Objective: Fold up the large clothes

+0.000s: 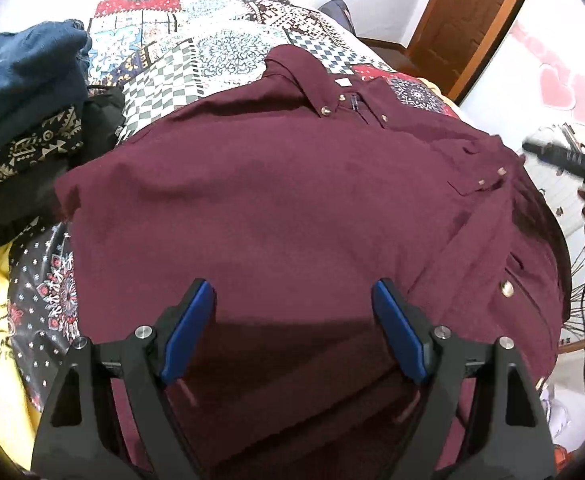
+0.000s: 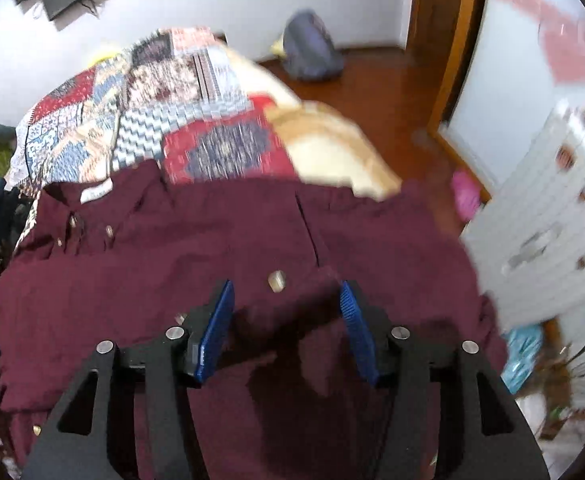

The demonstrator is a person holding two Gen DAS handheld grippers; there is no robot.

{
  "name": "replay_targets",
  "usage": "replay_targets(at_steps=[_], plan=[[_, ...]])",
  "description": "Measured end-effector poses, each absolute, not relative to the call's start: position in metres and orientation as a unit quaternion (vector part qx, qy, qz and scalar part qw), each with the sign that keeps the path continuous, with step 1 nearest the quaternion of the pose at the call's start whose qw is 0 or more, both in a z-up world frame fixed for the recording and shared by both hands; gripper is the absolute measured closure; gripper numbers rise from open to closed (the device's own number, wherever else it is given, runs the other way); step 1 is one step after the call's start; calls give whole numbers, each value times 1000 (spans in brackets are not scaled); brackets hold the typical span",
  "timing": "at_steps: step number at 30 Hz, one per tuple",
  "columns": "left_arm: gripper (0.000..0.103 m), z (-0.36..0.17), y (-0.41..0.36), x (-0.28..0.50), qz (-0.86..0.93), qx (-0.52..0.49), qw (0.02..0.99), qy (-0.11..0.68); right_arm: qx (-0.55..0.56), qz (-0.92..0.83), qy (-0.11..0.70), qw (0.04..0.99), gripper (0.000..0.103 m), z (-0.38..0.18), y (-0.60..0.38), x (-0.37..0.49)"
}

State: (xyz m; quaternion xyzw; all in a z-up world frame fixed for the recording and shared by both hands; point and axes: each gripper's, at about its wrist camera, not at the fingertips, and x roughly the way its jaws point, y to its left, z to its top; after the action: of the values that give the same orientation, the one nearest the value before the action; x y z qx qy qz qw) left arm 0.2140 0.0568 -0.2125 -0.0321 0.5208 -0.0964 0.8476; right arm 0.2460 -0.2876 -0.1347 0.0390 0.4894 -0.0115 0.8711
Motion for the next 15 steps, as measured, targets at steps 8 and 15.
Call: replay_targets(at_steps=[8, 15], plan=[[21, -206, 51, 196, -90, -26, 854, 511, 37, 43, 450, 891, 30, -117, -249, 250], [20, -204, 53, 185, -92, -31, 856, 508, 43, 133, 575, 806, 30, -191, -215, 264]])
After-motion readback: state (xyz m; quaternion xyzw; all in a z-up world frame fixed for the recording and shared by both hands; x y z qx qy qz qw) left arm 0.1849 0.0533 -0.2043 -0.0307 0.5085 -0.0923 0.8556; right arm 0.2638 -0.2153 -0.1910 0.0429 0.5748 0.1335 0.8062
